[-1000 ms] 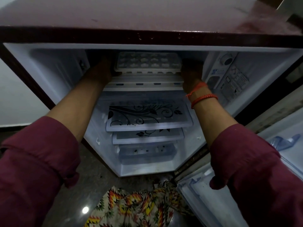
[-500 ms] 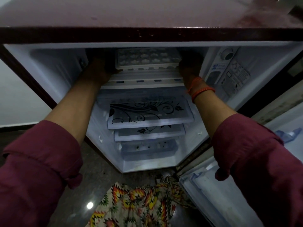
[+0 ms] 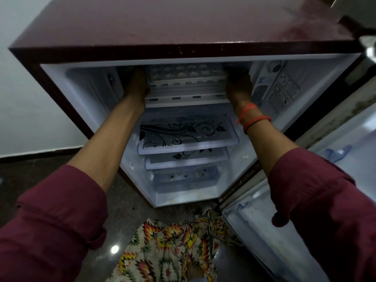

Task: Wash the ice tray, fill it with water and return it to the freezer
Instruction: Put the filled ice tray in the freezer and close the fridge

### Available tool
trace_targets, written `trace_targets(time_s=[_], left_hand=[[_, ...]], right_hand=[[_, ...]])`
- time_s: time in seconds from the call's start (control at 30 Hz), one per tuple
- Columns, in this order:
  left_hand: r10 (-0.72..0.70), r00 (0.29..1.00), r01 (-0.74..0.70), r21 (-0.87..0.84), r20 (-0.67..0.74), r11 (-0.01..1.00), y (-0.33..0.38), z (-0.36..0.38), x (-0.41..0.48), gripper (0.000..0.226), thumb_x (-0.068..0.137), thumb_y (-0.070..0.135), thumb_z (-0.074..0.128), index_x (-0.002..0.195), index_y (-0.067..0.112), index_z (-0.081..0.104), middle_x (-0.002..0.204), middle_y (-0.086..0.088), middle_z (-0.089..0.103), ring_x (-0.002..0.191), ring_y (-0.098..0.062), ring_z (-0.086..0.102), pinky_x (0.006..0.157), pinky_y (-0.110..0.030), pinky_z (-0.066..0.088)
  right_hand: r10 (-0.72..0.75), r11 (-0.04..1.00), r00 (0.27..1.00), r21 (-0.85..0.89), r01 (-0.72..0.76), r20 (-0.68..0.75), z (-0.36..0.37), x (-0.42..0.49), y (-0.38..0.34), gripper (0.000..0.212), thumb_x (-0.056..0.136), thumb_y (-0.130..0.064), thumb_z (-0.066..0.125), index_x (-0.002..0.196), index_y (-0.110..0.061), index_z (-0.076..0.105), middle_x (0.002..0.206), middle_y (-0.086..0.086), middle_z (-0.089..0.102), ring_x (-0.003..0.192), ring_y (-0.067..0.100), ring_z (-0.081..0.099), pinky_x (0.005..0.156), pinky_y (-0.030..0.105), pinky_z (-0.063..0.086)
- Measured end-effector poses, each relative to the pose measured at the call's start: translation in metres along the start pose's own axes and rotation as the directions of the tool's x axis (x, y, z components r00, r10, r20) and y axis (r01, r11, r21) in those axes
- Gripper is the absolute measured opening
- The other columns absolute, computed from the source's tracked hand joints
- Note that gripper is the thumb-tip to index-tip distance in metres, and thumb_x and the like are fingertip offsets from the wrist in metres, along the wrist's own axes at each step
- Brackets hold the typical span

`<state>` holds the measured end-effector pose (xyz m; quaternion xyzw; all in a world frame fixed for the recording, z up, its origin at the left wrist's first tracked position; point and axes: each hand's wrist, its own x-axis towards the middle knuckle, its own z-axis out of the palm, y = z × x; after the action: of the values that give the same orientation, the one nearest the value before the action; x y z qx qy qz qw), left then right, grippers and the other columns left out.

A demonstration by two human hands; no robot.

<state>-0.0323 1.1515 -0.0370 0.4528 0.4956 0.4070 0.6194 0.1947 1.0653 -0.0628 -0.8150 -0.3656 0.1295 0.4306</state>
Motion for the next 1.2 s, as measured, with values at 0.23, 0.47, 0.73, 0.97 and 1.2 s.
trace_targets(time_s=[0.23,0.47,0.73,0.97,1.2], left_hand=[[0.095,0.987,-0.119,0.188,0.133,0.975,-0.012,-0.008,-0.047,0.05,0.102,0.047,0.046,0.147,0.025,0.045,0.149,0.004,0.048,0.134,-0.017,0.045,0.116,-0.038,0.036],[0.06,0.983,-0.092,0.188,0.172,0.978,-0.024,-0.02,-0.113,0.069,0.094,0.053,0.057,0.151,0.017,0.042,0.153,-0.002,0.046,0.139,-0.019,0.043,0.118,-0.045,0.034],[0.043,0.977,-0.086,0.198,0.211,0.976,-0.028,-0.04,-0.193,0.062,0.099,0.045,0.055,0.152,0.018,0.039,0.152,0.001,0.046,0.137,-0.016,0.045,0.115,-0.033,0.036],[0.042,0.961,-0.096,0.19,0.273,0.977,-0.035,-0.045,-0.257,0.051,0.101,0.038,0.055,0.147,0.017,0.046,0.144,0.002,0.052,0.128,-0.011,0.05,0.099,-0.02,0.04],[0.115,0.899,-0.252,0.283,0.422,0.926,-0.05,-0.012,-0.311,0.051,0.098,0.044,0.058,0.143,0.023,0.051,0.143,0.002,0.054,0.128,-0.015,0.053,0.106,-0.033,0.046]], right_hand=[[0.049,0.966,0.998,0.256,-0.039,-0.033,-0.012,-0.057,0.011,0.052,0.089,0.013,0.041,0.118,-0.017,0.071,0.122,0.001,0.066,0.108,0.011,0.062,0.102,0.033,0.052],[0.068,0.951,0.997,0.306,-0.051,-0.045,-0.038,-0.137,0.002,0.04,0.088,0.004,0.048,0.104,-0.022,0.073,0.1,-0.013,0.07,0.098,0.003,0.067,0.091,0.022,0.055],[0.016,0.963,0.998,0.271,0.002,-0.062,-0.072,-0.218,-0.003,0.035,0.09,-0.002,0.05,0.104,-0.025,0.073,0.101,-0.013,0.072,0.095,-0.004,0.066,0.085,0.011,0.05],[-0.004,0.982,0.995,0.189,0.022,-0.097,-0.114,-0.276,0.006,0.029,0.093,-0.008,0.056,0.104,-0.029,0.071,0.103,-0.013,0.071,0.101,0.004,0.066,0.095,0.026,0.054],[-0.115,0.993,0.972,-0.052,0.106,-0.204,-0.179,-0.33,0.029,0.028,0.091,-0.012,0.058,0.111,-0.024,0.073,0.114,-0.004,0.072,0.108,0.011,0.064,0.097,0.028,0.049]])
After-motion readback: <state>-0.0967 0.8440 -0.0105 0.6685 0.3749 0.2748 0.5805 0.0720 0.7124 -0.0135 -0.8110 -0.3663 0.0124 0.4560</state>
